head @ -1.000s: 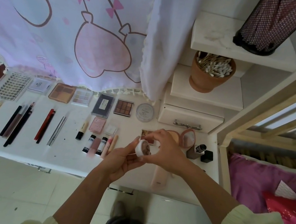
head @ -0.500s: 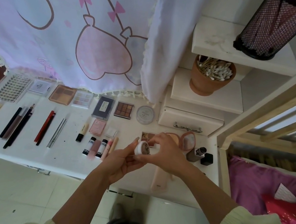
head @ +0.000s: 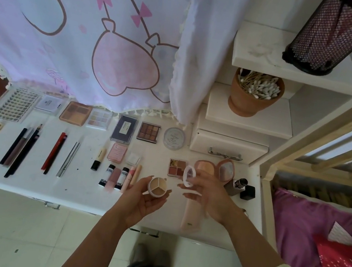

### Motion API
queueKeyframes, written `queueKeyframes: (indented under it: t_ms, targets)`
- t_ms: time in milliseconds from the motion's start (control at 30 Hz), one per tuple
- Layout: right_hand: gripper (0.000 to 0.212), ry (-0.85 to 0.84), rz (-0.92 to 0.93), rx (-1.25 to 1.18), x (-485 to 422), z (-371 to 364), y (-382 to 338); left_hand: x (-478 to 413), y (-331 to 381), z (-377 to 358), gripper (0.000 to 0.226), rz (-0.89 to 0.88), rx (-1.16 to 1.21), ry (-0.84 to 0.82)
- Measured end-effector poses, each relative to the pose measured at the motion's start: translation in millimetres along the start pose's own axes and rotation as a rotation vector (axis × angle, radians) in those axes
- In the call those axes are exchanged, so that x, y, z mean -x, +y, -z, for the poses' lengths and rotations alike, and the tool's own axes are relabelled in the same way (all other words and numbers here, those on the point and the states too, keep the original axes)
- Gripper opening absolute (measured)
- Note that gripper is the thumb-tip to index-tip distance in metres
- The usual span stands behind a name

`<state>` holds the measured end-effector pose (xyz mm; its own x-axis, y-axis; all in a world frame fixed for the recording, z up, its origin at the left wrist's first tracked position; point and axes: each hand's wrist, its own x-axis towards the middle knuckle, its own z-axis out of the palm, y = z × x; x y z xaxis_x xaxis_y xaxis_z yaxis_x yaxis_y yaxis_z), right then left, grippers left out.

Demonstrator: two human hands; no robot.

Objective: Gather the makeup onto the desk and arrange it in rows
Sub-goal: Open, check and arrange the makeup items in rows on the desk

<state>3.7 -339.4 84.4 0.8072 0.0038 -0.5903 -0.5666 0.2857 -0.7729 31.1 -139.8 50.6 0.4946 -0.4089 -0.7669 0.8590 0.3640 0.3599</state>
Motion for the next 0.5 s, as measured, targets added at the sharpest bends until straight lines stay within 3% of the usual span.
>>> queueKeyframes:
  t_ms: [100, 233, 400, 500]
  targets:
    - [0.018, 0.113, -0.136, -0.19, -4.9, 0.8, 15.8, -6.8, -5.5, 5.7, 0.035, -0.006, -0.017, 0.077]
    - [0.023, 0.244, -0.197, 0.003, -17.5, -0.4, 31.2, -12.9, -11.6, 4.7, 0.028, -0.003, -0.077, 0.163]
    - [0.024, 0.279, -0.058, 0.72, -39.2, -0.6, 33.1, -22.0, -17.4, 2.3, 0.018, -0.054, -0.296, 0.265]
    - [0.019, 0.236, -0.014, 0.942, -51.9, -1.7, 34.2, -25.2, -20.7, -0.6, 0.019, -0.091, -0.513, 0.312]
